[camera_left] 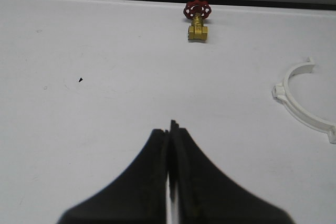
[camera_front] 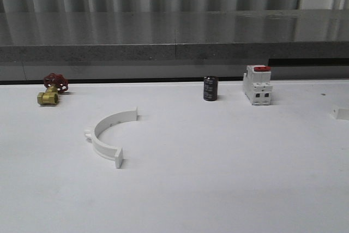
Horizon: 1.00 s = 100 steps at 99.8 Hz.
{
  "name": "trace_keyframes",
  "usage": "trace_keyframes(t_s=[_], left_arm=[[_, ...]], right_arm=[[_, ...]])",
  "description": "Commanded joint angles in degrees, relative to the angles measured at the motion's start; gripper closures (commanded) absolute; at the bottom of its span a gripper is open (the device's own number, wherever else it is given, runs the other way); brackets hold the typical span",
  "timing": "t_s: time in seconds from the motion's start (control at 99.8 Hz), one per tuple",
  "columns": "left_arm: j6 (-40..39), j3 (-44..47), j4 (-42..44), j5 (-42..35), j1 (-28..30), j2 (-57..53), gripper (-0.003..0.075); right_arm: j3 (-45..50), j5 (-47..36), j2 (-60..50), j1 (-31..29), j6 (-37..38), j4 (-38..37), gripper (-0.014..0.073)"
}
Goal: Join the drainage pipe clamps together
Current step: 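Lower the right gripper onto the other white clamp half and grasp it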
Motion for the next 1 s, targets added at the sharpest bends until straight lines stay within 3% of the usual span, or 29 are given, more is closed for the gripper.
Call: trace_keyframes(t_s=[0.0,0.15,0.341,0.601,0.992], left_arm=[[-0.2,-1.4,0.5,-3.9,0.0,0.3,0.0741],[-0.2,-1.4,0.5,-3.9,0.0,0.3,0.0741],[-0.2,-1.4,0.5,-3.9,0.0,0.3,0.0741],[-0.2,-1.4,0.5,-3.9,0.0,0.3,0.0741],[-0.2,-1.4,0.5,-3.9,0.0,0.3,0.0741]], right_arm=[[-6.4,1.3,3.1,-1.0,0.4,0.3,0.0055],[-16.8,9.1,11.8,-3.9,-2.7,0.3,0.0055],[-24.5,12.3,20.9,-7.9,-7.8,0.4,0.0055],[-25.8,12.3,30.8,-12.5,-16.1,1.1,0.0055],[-25.8,4.7,39.6,-14.0,-18.6,2.8,0.0055]])
